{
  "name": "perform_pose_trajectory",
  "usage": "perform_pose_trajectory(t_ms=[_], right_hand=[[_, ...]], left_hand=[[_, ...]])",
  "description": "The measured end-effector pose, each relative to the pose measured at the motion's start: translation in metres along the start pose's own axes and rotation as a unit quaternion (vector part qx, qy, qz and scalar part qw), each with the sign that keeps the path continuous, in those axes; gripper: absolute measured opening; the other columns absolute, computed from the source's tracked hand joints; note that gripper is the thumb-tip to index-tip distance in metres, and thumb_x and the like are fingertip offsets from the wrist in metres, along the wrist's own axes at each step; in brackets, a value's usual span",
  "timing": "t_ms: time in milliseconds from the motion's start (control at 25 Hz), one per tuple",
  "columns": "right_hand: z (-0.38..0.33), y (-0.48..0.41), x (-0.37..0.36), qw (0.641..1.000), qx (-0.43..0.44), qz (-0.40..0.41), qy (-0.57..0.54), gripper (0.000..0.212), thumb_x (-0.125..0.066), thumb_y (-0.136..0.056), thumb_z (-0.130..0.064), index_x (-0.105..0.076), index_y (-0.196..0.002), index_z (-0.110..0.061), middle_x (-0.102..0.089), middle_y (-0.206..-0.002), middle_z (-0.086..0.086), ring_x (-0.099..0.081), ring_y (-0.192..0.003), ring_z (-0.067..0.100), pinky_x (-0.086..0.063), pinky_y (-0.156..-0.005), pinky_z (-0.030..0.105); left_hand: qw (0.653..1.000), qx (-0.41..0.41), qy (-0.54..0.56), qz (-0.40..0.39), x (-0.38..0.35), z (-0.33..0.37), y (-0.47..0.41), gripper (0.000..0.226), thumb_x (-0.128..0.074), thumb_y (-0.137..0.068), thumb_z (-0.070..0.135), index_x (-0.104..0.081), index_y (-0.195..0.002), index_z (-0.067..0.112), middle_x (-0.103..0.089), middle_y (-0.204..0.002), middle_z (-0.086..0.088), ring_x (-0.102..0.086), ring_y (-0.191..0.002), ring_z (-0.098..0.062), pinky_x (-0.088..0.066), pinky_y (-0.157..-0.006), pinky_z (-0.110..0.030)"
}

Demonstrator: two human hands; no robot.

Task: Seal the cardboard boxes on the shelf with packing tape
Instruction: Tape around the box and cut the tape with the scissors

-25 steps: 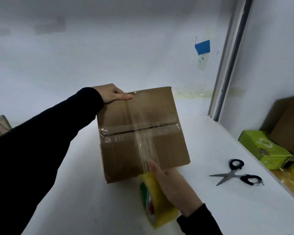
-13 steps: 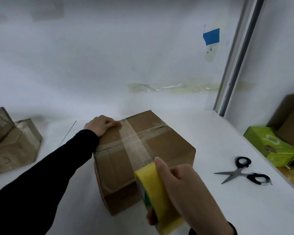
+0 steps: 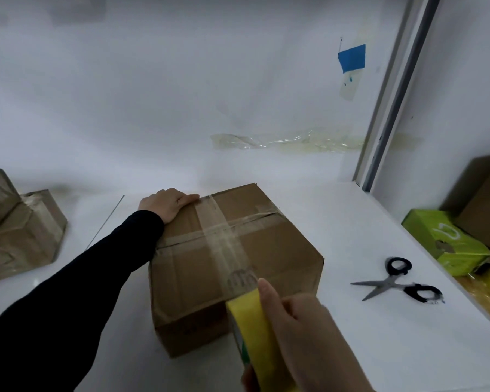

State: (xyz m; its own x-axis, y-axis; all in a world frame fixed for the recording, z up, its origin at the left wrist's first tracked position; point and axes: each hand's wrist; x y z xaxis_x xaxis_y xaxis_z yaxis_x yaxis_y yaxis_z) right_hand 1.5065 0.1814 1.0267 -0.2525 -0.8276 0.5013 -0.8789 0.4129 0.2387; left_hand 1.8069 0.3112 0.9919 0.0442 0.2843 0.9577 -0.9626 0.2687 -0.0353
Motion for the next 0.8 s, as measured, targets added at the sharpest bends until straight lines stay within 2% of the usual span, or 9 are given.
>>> perform_pose_trajectory(t_ms=[160, 280, 360, 440, 520, 600, 720, 760, 800], right_hand=[[0.002, -0.004, -0.004, 0.999, -0.004, 0.021, 0.035, 0.05, -0.024, -0.096, -0.054, -0.041, -0.065, -0.017, -0.044, -0.068, -0.004, -0.042, -0.06, 0.004, -0.027, -0.047, 0.014], [0.003, -0.003, -0.004, 0.999, 0.0, 0.028, 0.044, 0.05, -0.024, -0.096, -0.052, -0.041, -0.065, -0.017, -0.044, -0.066, -0.005, -0.041, -0.058, 0.003, -0.026, -0.045, 0.013], [0.005, -0.004, -0.007, 0.999, 0.002, 0.025, 0.038, 0.051, -0.025, -0.096, -0.053, -0.043, -0.066, -0.015, -0.045, -0.065, -0.004, -0.043, -0.059, 0.003, -0.027, -0.046, 0.012], [0.008, -0.003, -0.011, 0.999, -0.008, 0.013, 0.03, 0.052, -0.025, -0.094, -0.055, -0.045, -0.068, -0.015, -0.046, -0.066, -0.002, -0.045, -0.062, 0.006, -0.03, -0.051, 0.014], [0.01, -0.002, -0.012, 1.0, -0.006, 0.006, 0.015, 0.053, -0.025, -0.094, -0.056, -0.044, -0.065, -0.015, -0.046, -0.065, 0.0, -0.047, -0.063, 0.008, -0.031, -0.052, 0.015], [0.013, 0.0, -0.012, 1.0, 0.008, 0.011, 0.004, 0.054, -0.026, -0.094, -0.054, -0.045, -0.064, -0.014, -0.046, -0.063, 0.0, -0.046, -0.061, 0.008, -0.031, -0.051, 0.015], [0.017, 0.002, -0.015, 1.0, 0.015, 0.007, -0.012, 0.056, -0.023, -0.091, -0.057, -0.048, -0.064, -0.014, -0.048, -0.063, -0.002, -0.047, -0.06, 0.005, -0.034, -0.053, 0.012], [0.017, 0.004, -0.015, 0.999, 0.016, -0.007, -0.027, 0.058, -0.022, -0.085, -0.06, -0.048, -0.063, -0.014, -0.052, -0.063, 0.0, -0.052, -0.062, 0.008, -0.042, -0.058, 0.016], [0.019, 0.005, -0.016, 0.998, 0.02, -0.017, -0.051, 0.062, -0.021, -0.078, -0.064, -0.051, -0.064, -0.012, -0.058, -0.064, 0.005, -0.059, -0.064, 0.014, -0.05, -0.064, 0.024]], left_hand=[[0.998, -0.01, -0.026, 0.055, 0.006, 0.008, 0.008, 0.044, -0.038, -0.092, 0.055, -0.07, -0.096, 0.024, -0.065, -0.107, -0.008, -0.057, -0.105, -0.032, -0.041, -0.08, -0.036], [0.993, -0.059, 0.016, 0.105, 0.01, 0.033, 0.03, 0.042, -0.032, -0.101, 0.034, -0.056, -0.127, 0.011, -0.052, -0.135, -0.013, -0.046, -0.125, -0.031, -0.036, -0.1, -0.038], [0.993, -0.118, -0.003, 0.013, -0.002, 0.049, 0.049, 0.056, -0.025, -0.1, 0.041, -0.028, -0.146, 0.009, -0.022, -0.156, -0.007, -0.022, -0.142, -0.024, -0.017, -0.116, -0.037], [0.986, -0.123, -0.076, -0.077, -0.014, 0.055, 0.062, 0.074, -0.015, -0.094, 0.059, -0.001, -0.15, 0.014, 0.006, -0.158, 0.001, 0.003, -0.146, -0.014, 0.001, -0.119, -0.035], [0.985, -0.1, -0.103, -0.093, -0.014, 0.059, 0.068, 0.078, -0.011, -0.092, 0.063, 0.007, -0.149, 0.013, 0.013, -0.158, -0.002, 0.01, -0.145, -0.013, 0.006, -0.118, -0.034], [0.981, -0.122, -0.116, -0.099, -0.014, 0.069, 0.093, 0.075, -0.009, -0.094, 0.058, 0.009, -0.148, 0.009, 0.016, -0.157, -0.007, 0.013, -0.145, -0.017, 0.007, -0.118, -0.035], [0.956, -0.256, -0.087, -0.115, -0.021, 0.08, 0.149, 0.067, -0.005, -0.095, 0.052, 0.006, -0.149, 0.014, 0.016, -0.156, 0.002, 0.014, -0.144, -0.008, 0.01, -0.117, -0.026], [0.949, -0.29, -0.01, -0.121, -0.017, 0.077, 0.166, 0.064, -0.004, -0.094, 0.05, -0.006, -0.15, 0.018, 0.005, -0.157, 0.007, 0.005, -0.144, -0.004, 0.006, -0.116, -0.021], [0.941, -0.295, 0.122, -0.114, -0.008, 0.072, 0.181, 0.061, -0.008, -0.096, 0.048, -0.029, -0.145, 0.02, -0.017, -0.155, 0.009, -0.015, -0.142, -0.001, -0.006, -0.116, -0.018]])
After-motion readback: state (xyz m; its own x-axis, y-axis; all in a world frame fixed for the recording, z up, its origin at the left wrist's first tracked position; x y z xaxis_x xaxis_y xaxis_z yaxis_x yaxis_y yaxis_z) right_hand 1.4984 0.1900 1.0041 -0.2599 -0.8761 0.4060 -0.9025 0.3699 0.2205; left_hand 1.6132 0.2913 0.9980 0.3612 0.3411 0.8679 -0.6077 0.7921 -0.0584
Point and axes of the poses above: each hand's wrist, its own y-axis away from the middle knuckle, its own x-axis out of the back of the hand, z = x × y
